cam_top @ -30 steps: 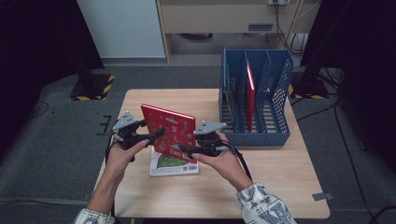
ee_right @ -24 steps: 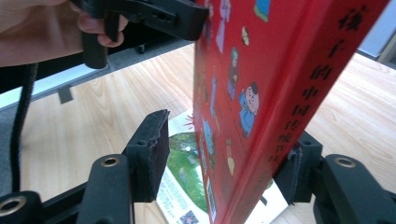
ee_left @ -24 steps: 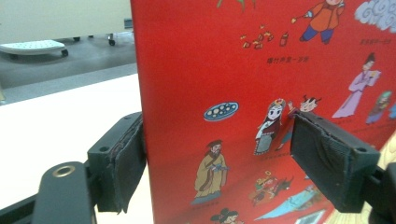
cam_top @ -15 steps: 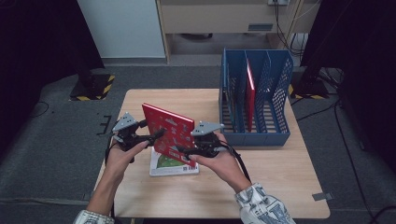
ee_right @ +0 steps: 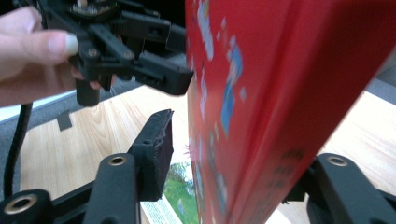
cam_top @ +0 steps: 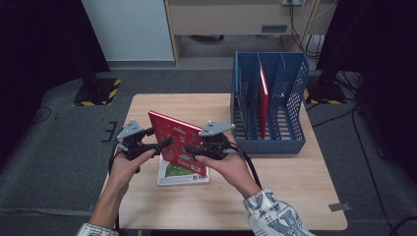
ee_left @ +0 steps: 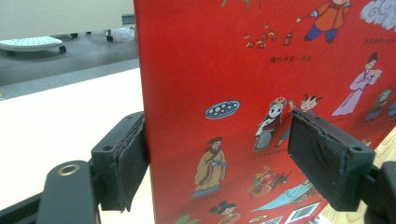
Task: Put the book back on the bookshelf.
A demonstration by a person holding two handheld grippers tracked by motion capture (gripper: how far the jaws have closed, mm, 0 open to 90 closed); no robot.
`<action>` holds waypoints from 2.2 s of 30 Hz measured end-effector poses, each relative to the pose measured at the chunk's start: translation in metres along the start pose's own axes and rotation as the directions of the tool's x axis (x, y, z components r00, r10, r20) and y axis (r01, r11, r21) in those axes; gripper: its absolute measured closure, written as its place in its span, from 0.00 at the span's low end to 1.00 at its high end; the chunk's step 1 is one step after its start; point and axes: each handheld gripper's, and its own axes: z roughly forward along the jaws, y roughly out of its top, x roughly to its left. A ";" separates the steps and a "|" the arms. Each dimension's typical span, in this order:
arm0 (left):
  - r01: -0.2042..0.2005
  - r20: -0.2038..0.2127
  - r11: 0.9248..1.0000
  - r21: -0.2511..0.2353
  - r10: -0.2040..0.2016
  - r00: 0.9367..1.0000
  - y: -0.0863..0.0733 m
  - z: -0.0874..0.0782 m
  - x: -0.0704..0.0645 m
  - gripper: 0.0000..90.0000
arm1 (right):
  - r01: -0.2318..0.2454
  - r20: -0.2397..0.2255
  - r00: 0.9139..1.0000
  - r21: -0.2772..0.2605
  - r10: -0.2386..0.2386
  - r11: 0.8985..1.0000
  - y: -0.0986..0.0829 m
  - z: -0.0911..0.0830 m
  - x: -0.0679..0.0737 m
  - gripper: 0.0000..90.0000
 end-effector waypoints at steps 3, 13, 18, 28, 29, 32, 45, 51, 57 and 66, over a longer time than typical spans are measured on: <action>-0.001 -0.001 1.000 0.001 0.001 1.000 0.000 0.000 -0.001 0.24 | -0.003 -0.003 1.000 -0.007 0.003 1.000 0.004 0.000 -0.002 0.57; -0.002 -0.002 1.000 0.003 0.002 1.000 0.000 0.001 -0.002 0.24 | -0.021 -0.027 0.999 -0.039 0.020 0.999 0.020 0.003 -0.009 0.71; 0.000 -0.001 1.000 0.003 0.000 1.000 0.001 0.001 -0.001 0.24 | -0.026 -0.042 0.999 -0.053 0.024 0.998 0.024 0.006 -0.012 0.74; -0.002 0.001 1.000 0.006 0.002 1.000 0.000 0.001 -0.001 0.24 | -0.045 -0.085 0.996 -0.072 0.038 0.996 0.027 0.014 -0.011 0.81; -0.004 0.000 1.000 0.007 0.004 1.000 0.000 0.001 -0.001 0.24 | -0.048 -0.090 0.995 -0.075 0.041 0.996 0.027 0.015 -0.012 0.83; 0.020 0.009 1.000 -0.001 -0.020 1.000 0.000 0.001 0.000 0.23 | -0.043 -0.100 0.994 -0.078 0.035 0.996 0.027 0.014 -0.013 0.85; 0.078 -0.126 0.994 0.071 -0.069 0.990 -0.049 -0.011 0.027 0.09 | -0.056 -0.035 0.998 -0.110 0.053 0.992 0.027 0.004 -0.020 0.88; 0.105 -0.212 0.987 0.120 -0.078 0.974 -0.072 -0.018 0.048 0.09 | -0.068 -0.001 0.998 -0.128 0.069 0.989 0.028 -0.001 -0.029 0.88; 0.088 -0.280 0.965 0.248 -0.015 0.960 -0.090 -0.015 0.062 0.09 | -0.075 0.030 0.996 -0.147 0.080 0.986 0.029 -0.009 -0.036 0.88; 0.132 -0.305 0.940 0.314 -0.032 0.952 -0.104 -0.010 0.072 0.06 | -0.060 0.060 0.996 -0.154 0.070 0.986 0.025 -0.033 -0.038 0.88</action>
